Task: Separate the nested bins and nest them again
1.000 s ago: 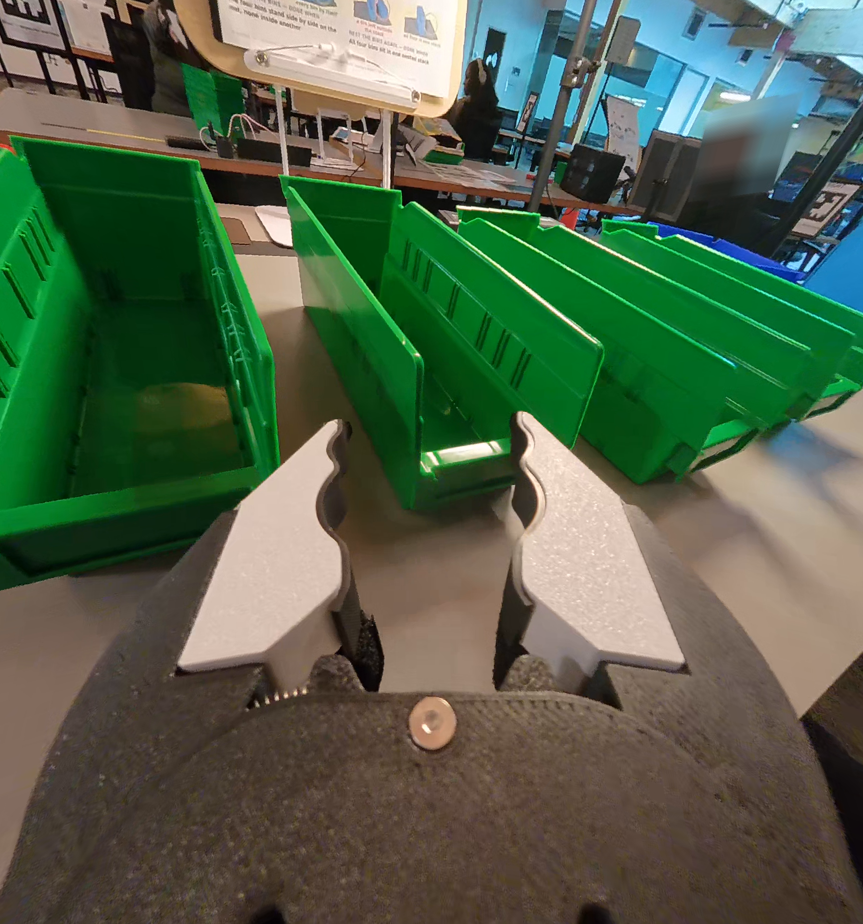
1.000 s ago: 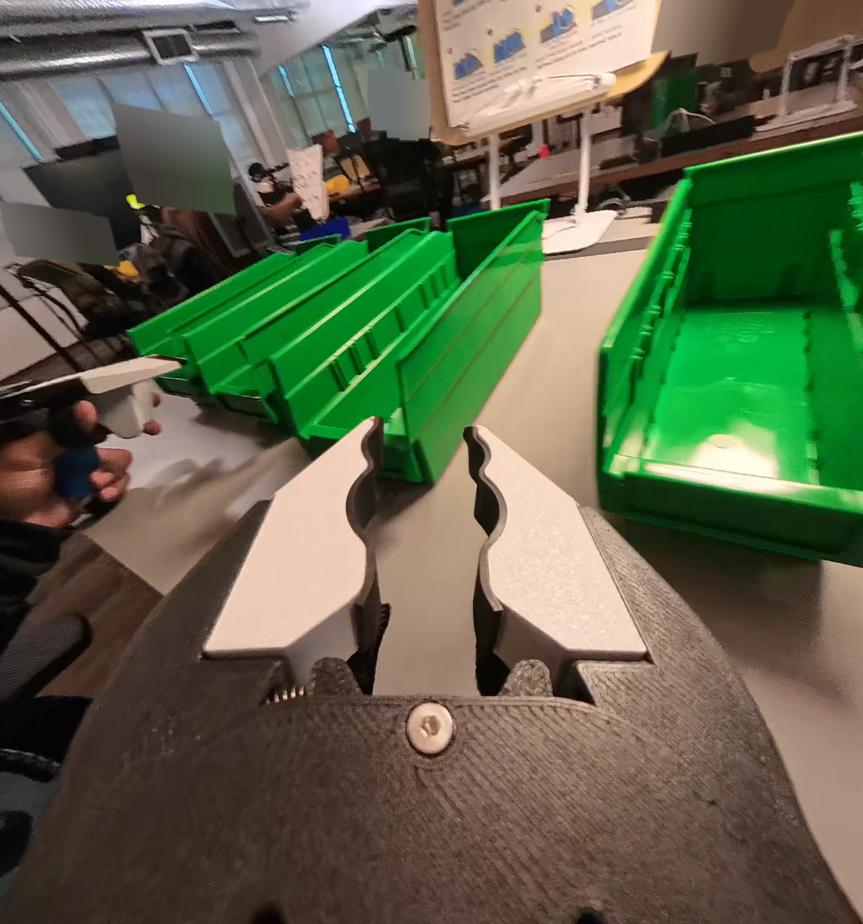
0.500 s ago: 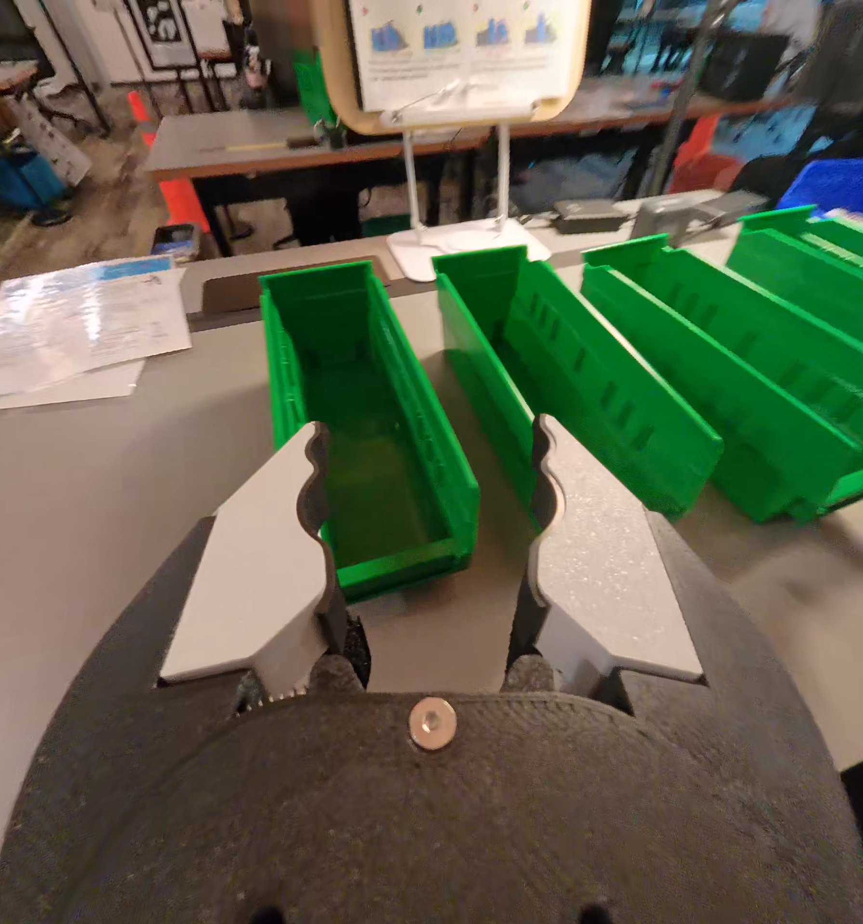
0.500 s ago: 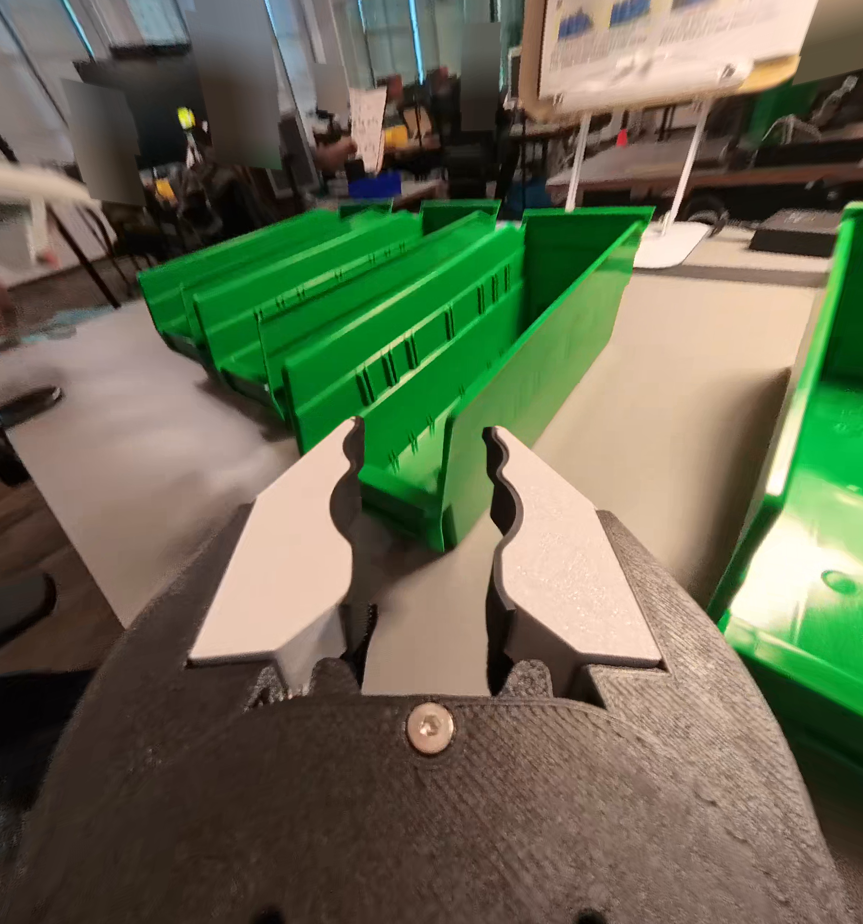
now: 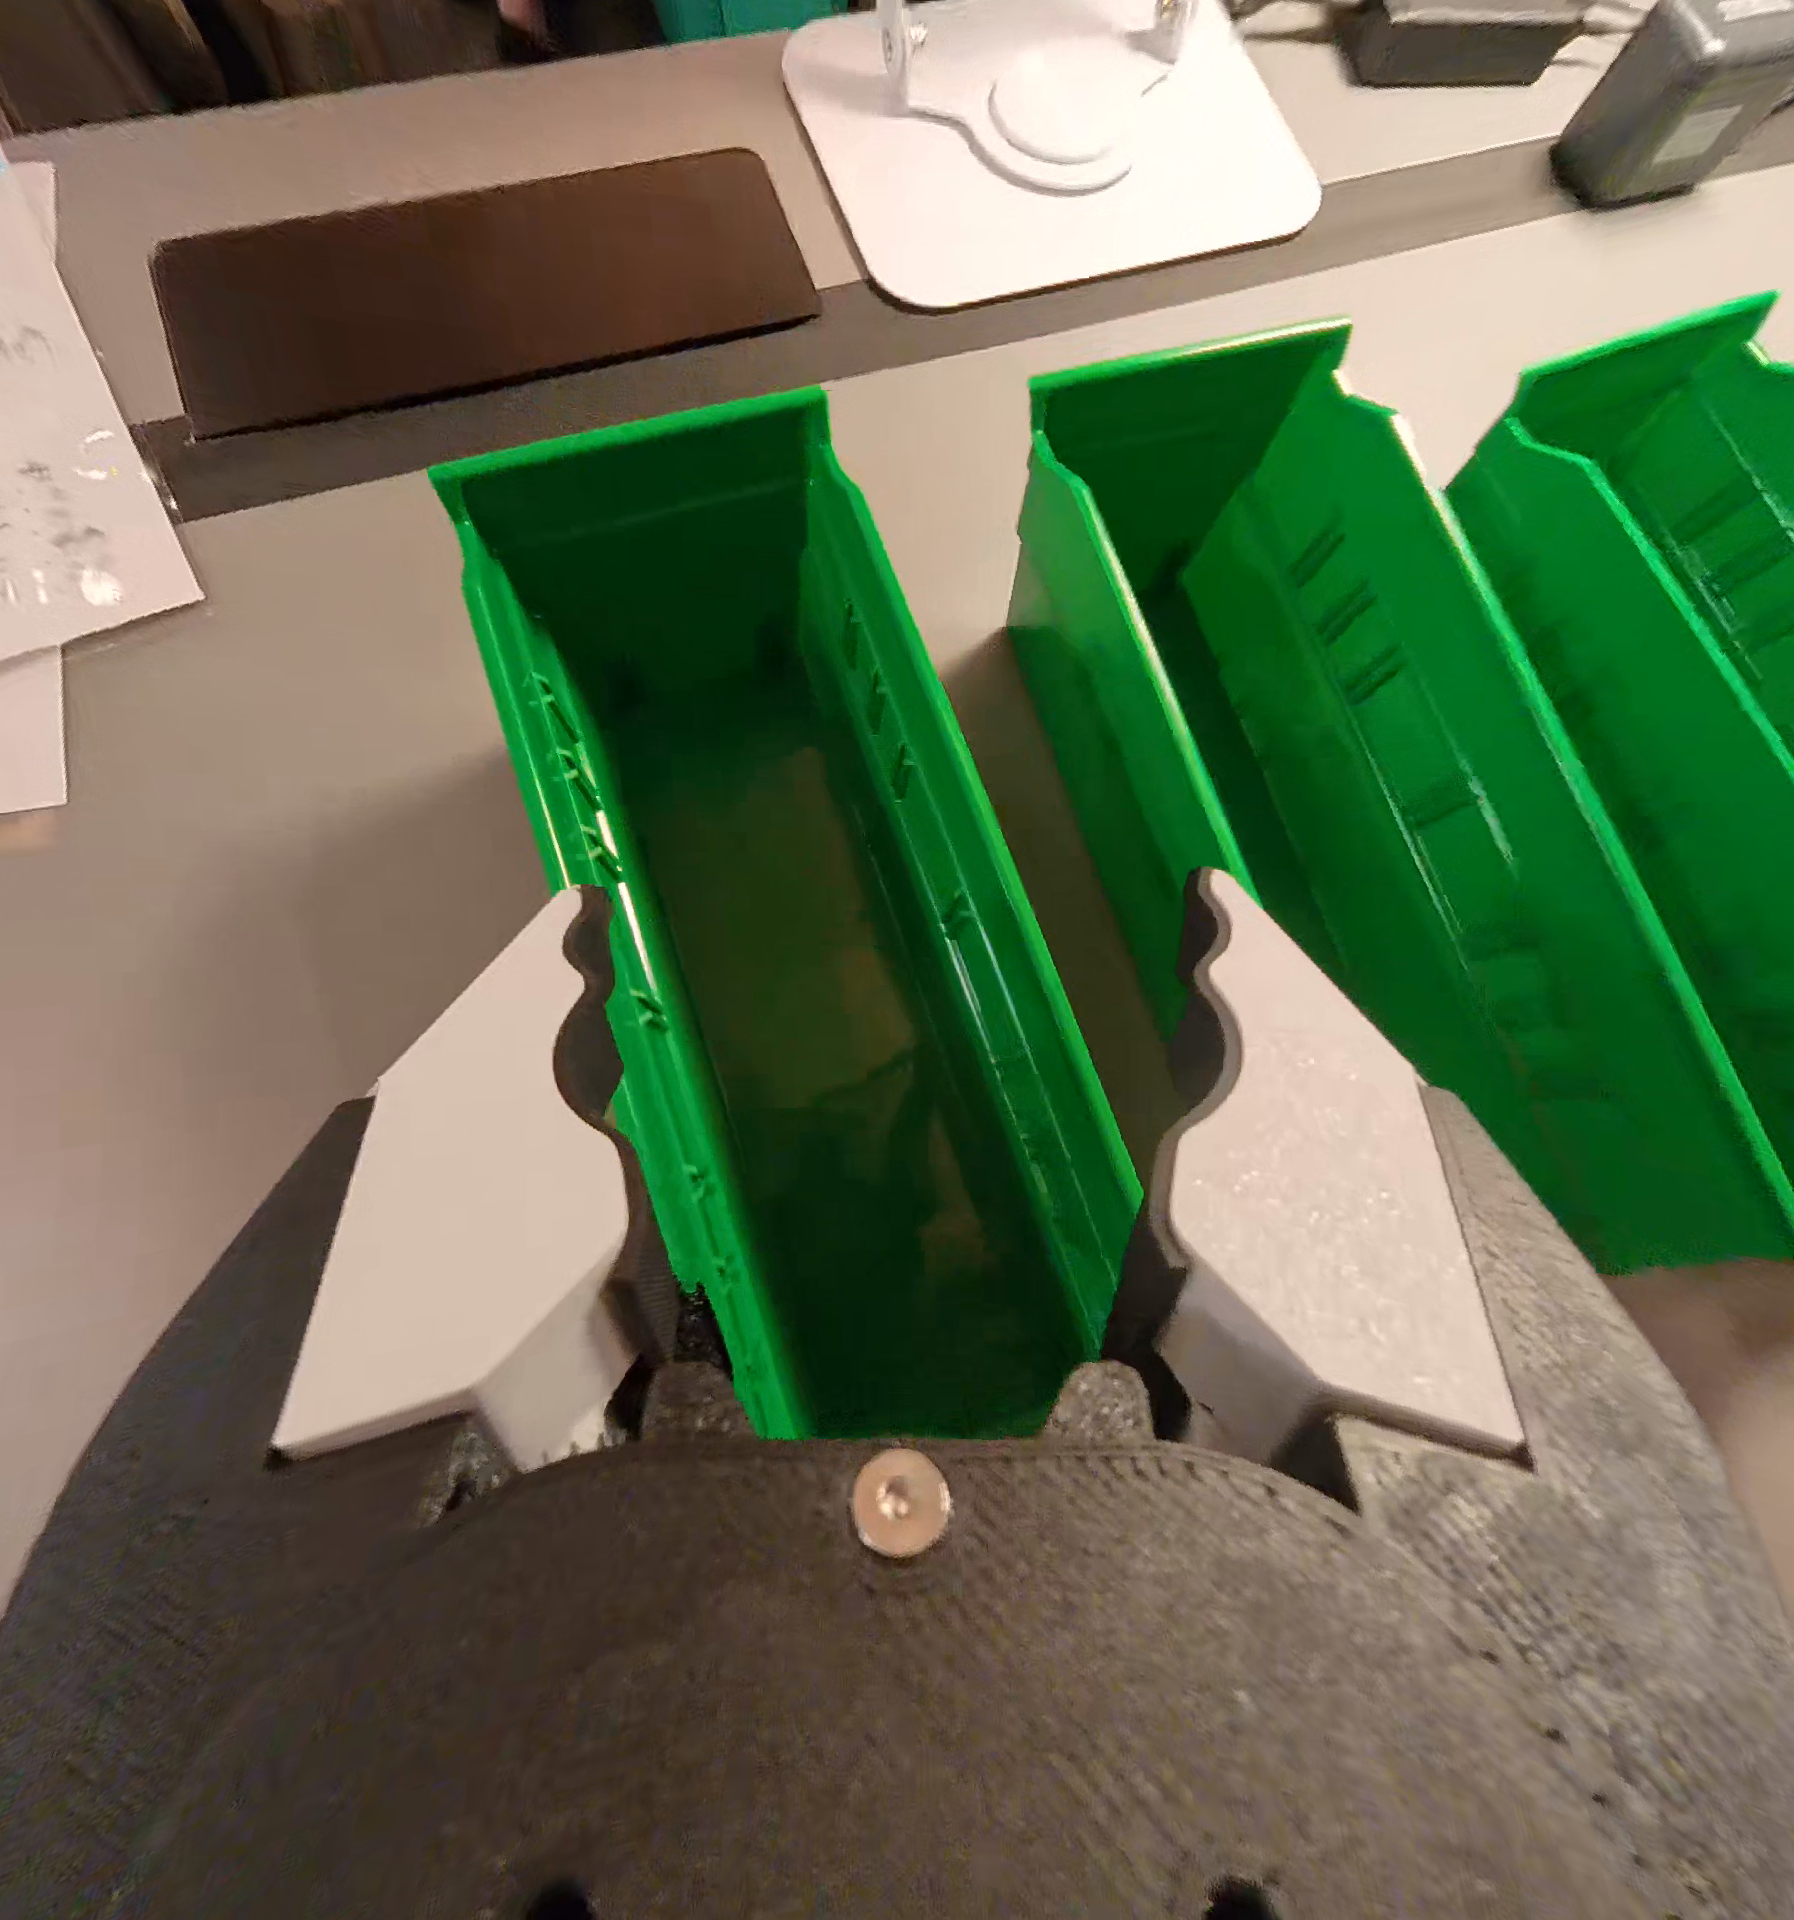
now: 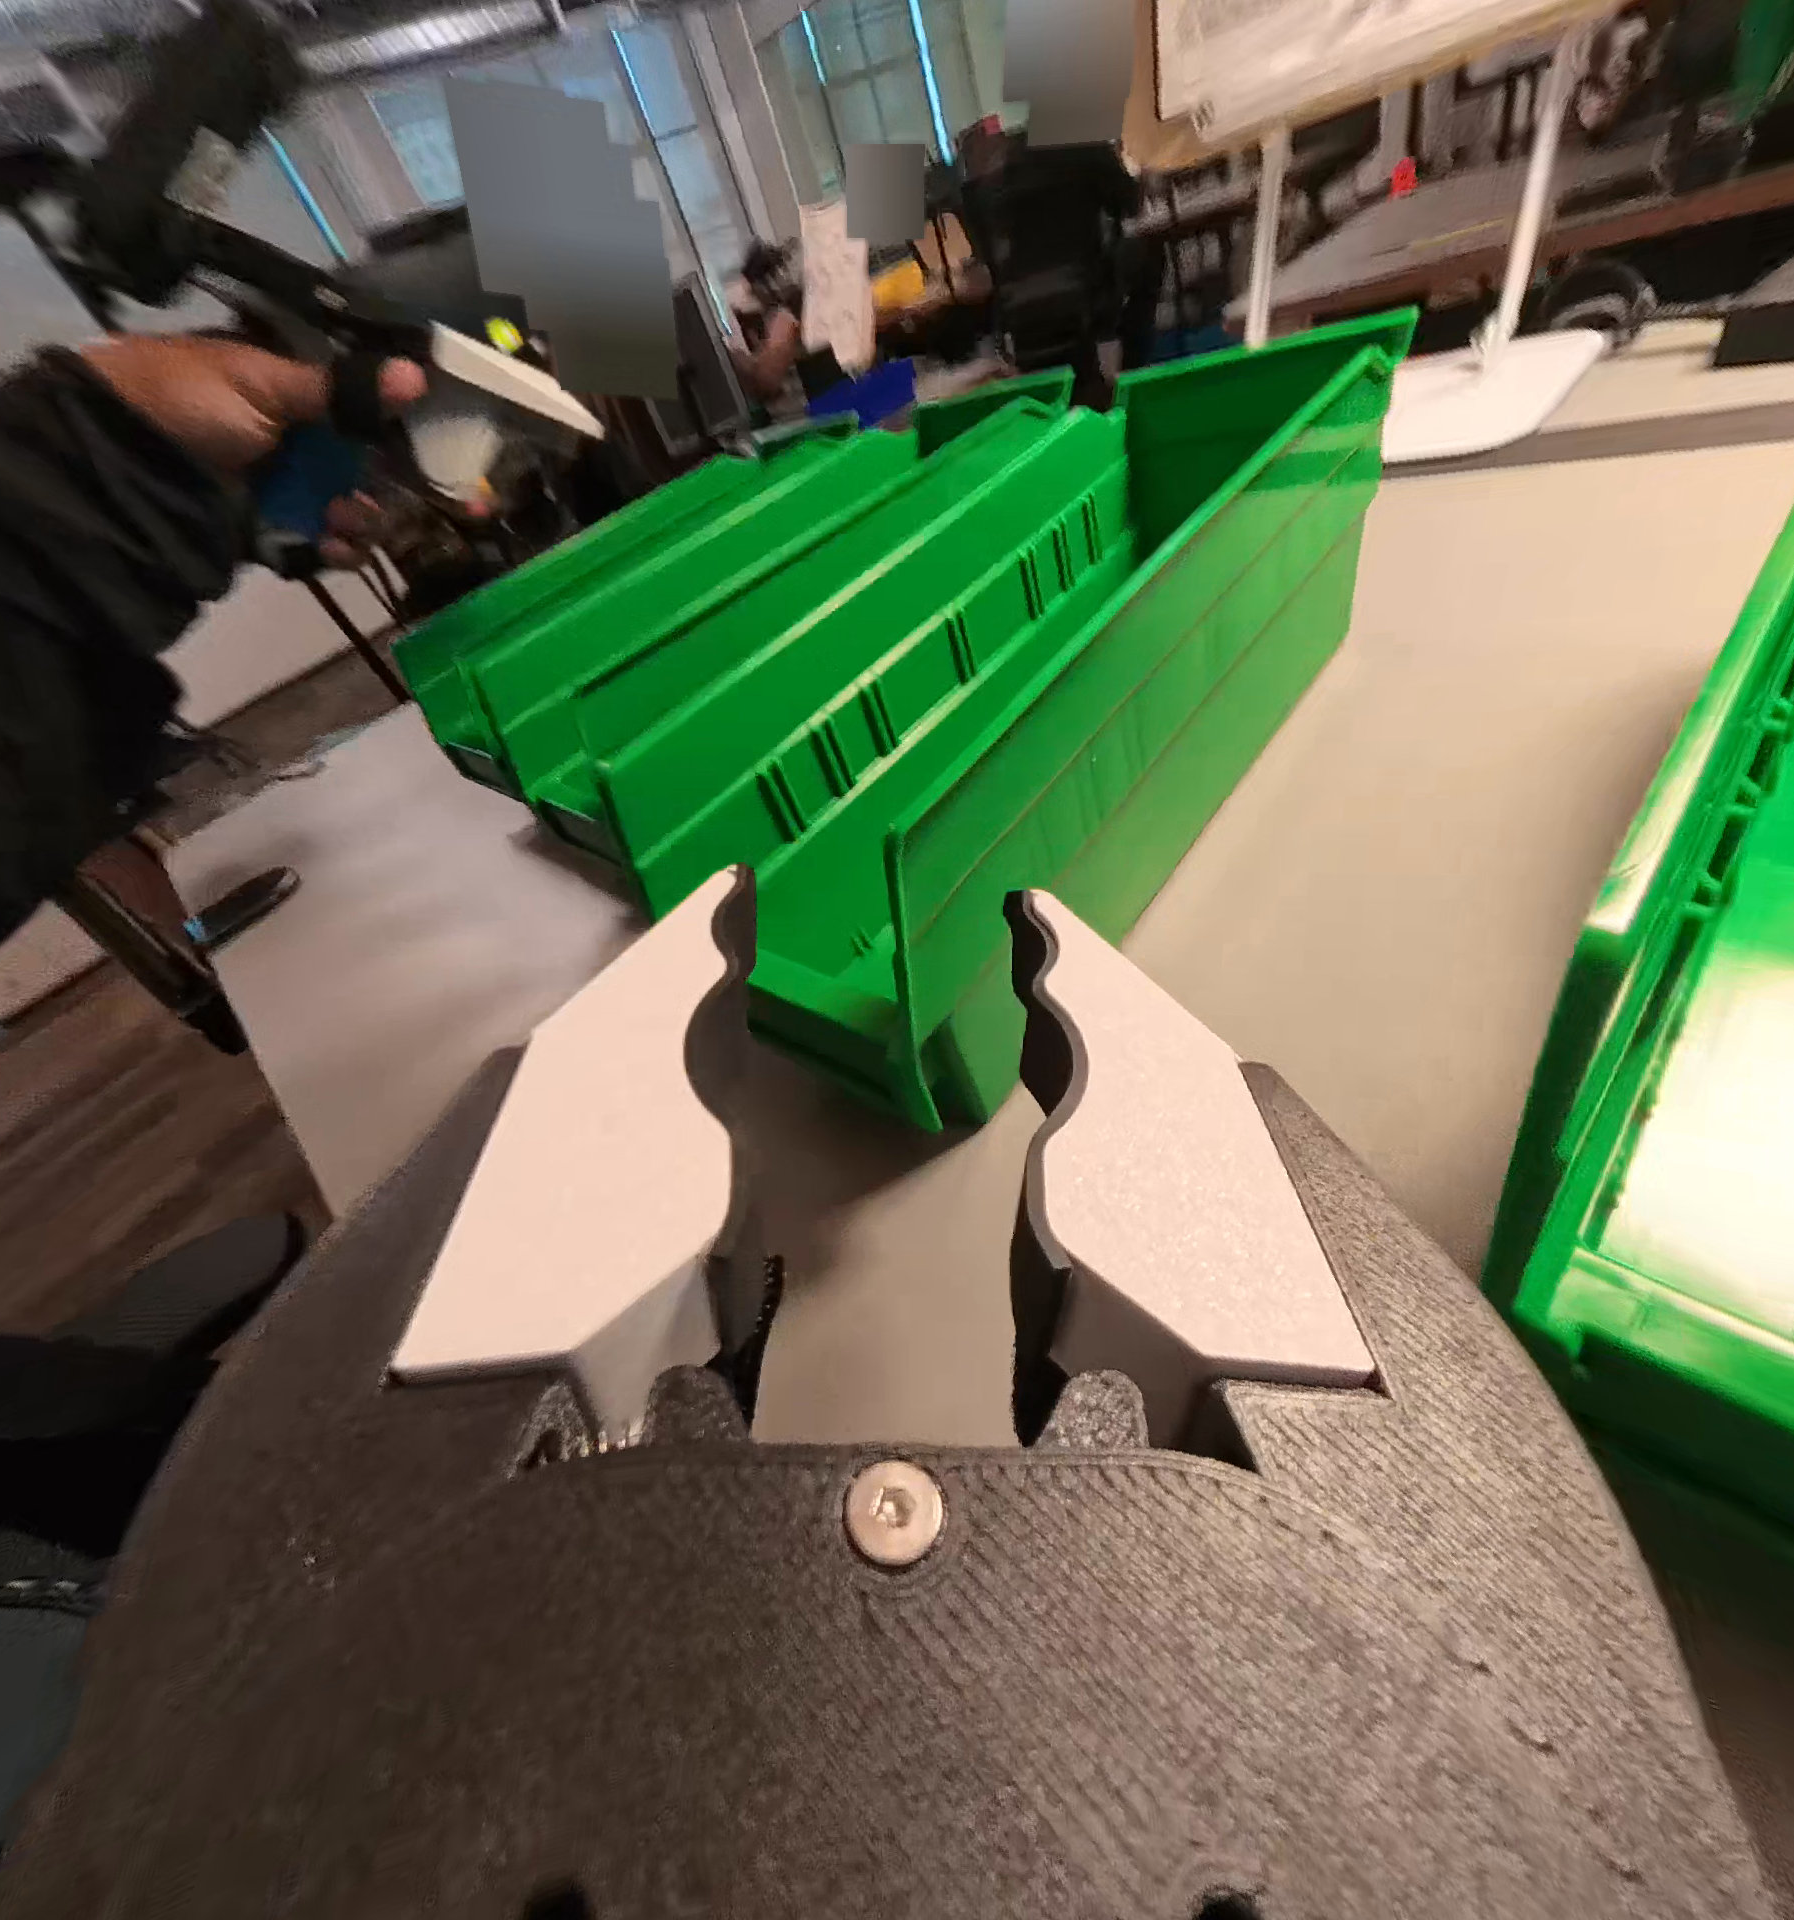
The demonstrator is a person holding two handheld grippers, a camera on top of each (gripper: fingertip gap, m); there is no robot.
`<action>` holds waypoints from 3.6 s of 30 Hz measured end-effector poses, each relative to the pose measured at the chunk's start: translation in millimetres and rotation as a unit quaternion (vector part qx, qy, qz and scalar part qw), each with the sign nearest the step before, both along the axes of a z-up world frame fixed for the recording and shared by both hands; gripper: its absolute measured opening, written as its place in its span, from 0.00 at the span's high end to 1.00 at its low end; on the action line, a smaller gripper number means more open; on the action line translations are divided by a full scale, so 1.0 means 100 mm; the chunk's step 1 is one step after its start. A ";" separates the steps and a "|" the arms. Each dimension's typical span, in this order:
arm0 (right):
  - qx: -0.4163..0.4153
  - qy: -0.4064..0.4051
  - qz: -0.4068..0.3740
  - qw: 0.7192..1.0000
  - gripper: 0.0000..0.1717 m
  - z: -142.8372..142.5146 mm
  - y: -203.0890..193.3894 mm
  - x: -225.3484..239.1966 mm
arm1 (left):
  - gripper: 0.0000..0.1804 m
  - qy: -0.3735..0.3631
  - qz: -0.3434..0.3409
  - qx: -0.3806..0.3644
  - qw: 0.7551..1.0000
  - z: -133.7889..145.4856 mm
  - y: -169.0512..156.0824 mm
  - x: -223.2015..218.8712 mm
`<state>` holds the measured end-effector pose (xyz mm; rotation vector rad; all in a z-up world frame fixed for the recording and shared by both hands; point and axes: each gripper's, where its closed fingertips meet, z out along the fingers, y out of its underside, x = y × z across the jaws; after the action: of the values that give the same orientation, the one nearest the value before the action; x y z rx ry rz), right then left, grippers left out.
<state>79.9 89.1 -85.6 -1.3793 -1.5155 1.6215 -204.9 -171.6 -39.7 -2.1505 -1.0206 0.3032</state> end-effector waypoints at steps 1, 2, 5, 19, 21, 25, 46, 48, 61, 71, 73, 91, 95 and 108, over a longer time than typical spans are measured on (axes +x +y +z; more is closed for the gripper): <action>-0.009 0.012 -0.002 1.000 0.71 0.04 0.01 0.03 | 0.38 -0.009 0.005 -0.011 1.000 -0.04 -0.01 -0.06; -0.015 0.013 -0.006 1.000 0.71 0.05 0.03 0.04 | 0.36 -0.016 0.011 -0.023 1.000 -0.07 -0.02 -0.11; -0.013 0.005 -0.009 1.000 0.71 0.02 0.03 0.06 | 0.31 -0.023 0.031 -0.064 0.997 -0.16 -0.09 -0.25; -0.029 -0.045 -0.001 0.999 0.70 -0.12 0.03 0.00 | 0.26 -0.075 0.028 -0.173 0.982 -0.63 -0.04 -0.21; -0.037 -0.048 0.000 0.998 0.70 -0.12 0.03 -0.01 | 0.25 -0.076 0.029 -0.190 0.979 -0.70 -0.08 -0.21; -0.037 -0.056 0.002 0.998 0.70 -0.15 0.03 -0.02 | 0.28 -0.073 0.026 -0.196 0.977 -0.69 -0.08 -0.22; -0.060 -0.062 0.009 0.996 0.71 -0.16 0.05 -0.02 | 0.45 -0.023 0.015 -0.129 0.991 0.29 0.06 -0.15; -0.060 -0.062 0.009 0.996 0.71 -0.16 0.05 -0.02 | 0.45 -0.020 0.003 -0.108 0.994 0.54 0.19 -0.05; -0.066 -0.057 0.011 0.996 0.71 -0.14 0.05 0.00 | 0.46 -0.118 -0.072 -0.001 0.990 0.56 1.20 0.67; -0.070 -0.054 0.016 0.996 0.71 -0.12 0.04 0.01 | 0.42 -0.084 -0.013 -0.049 0.995 0.21 1.18 0.55; -0.071 -0.054 0.016 0.996 0.71 -0.12 0.04 0.01 | 0.42 -0.082 -0.008 -0.062 0.995 0.17 1.17 0.55; -0.073 -0.055 0.020 0.996 0.71 -0.12 0.03 0.02 | 0.35 -0.050 0.004 -0.112 0.992 -0.15 1.35 0.38; -0.073 -0.054 0.020 0.996 0.71 -0.12 0.03 0.02 | 0.31 -0.029 -0.010 -0.125 0.992 -0.21 1.39 0.42; -0.075 -0.055 0.021 0.995 0.70 -0.12 0.03 0.02 | 0.31 0.002 -0.023 0.005 1.000 0.19 0.87 0.54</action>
<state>81.9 92.4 -97.8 -1.5495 -1.5191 1.7411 -151.1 -84.3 -20.3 -2.1615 -0.9670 0.2790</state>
